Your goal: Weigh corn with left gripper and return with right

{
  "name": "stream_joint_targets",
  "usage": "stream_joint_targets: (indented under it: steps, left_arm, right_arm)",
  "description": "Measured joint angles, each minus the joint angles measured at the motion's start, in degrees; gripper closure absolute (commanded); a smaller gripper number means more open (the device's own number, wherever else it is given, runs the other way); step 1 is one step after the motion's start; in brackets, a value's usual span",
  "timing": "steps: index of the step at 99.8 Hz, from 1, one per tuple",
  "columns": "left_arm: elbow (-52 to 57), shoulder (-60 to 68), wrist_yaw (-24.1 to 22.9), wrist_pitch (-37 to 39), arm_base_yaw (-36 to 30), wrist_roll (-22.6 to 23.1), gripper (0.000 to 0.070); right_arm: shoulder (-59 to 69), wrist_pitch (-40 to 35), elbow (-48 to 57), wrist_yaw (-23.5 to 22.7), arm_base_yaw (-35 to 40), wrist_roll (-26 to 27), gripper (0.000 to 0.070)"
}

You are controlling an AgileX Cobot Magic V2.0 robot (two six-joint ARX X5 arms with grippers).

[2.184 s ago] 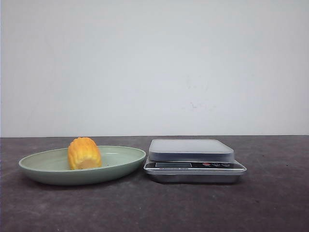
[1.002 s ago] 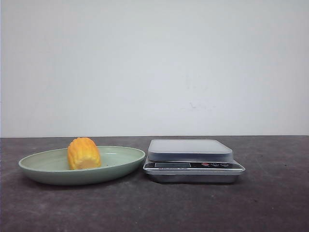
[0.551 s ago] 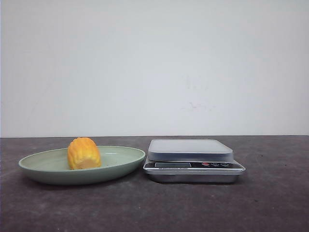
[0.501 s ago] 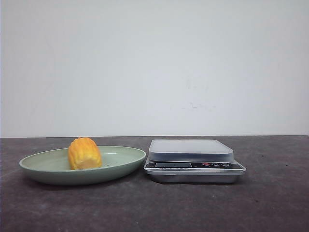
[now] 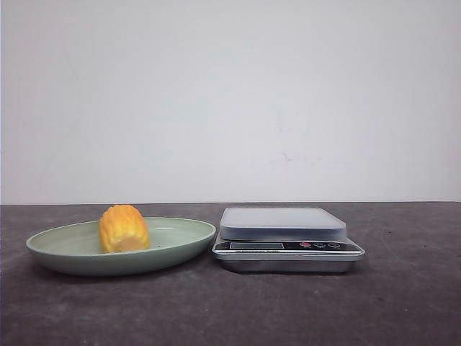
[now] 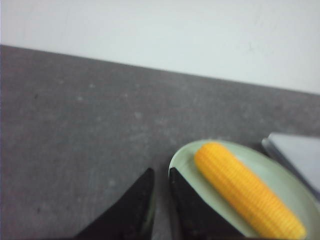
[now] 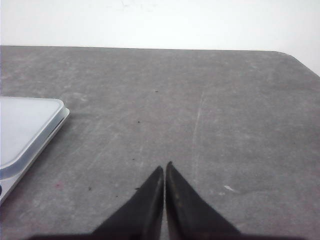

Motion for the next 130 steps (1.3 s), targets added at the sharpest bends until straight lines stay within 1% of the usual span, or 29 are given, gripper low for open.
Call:
stream_joint_targets:
  steps: [8,16,34,44,65,87,130]
  left_arm:
    - [-2.4,0.0,0.0,1.4,0.0,0.3,0.07]
    - [-2.5,0.2,-0.1,1.0,0.0,0.7,0.07]
    - [-2.5,0.0,-0.3,0.7,0.0,4.2,0.07]
    - [-2.5,0.0,-1.4,0.6,0.0,5.9,0.07]
    - [-2.5,0.0,-2.9,0.5,0.0,8.0,0.07]
    - [-2.5,0.0,-2.9,0.5,0.0,8.9,0.07]
    - [-2.5,0.0,-2.9,0.5,0.0,9.0,0.07]
  right_arm:
    - [0.0,0.0,0.0,0.0,0.0,0.0,0.07]
    - [0.0,0.0,0.0,0.0,0.0,0.0,0.07]
    - [0.0,0.0,0.0,0.0,0.0,0.0,0.07]
    - [0.0,0.0,0.0,0.0,0.0,0.0,0.07]
    - [0.0,0.0,0.0,0.0,0.0,0.0,0.07]
    - [0.0,0.0,0.0,0.0,0.0,0.0,0.07]
    - [0.0,0.0,0.0,0.0,0.0,0.0,0.07]
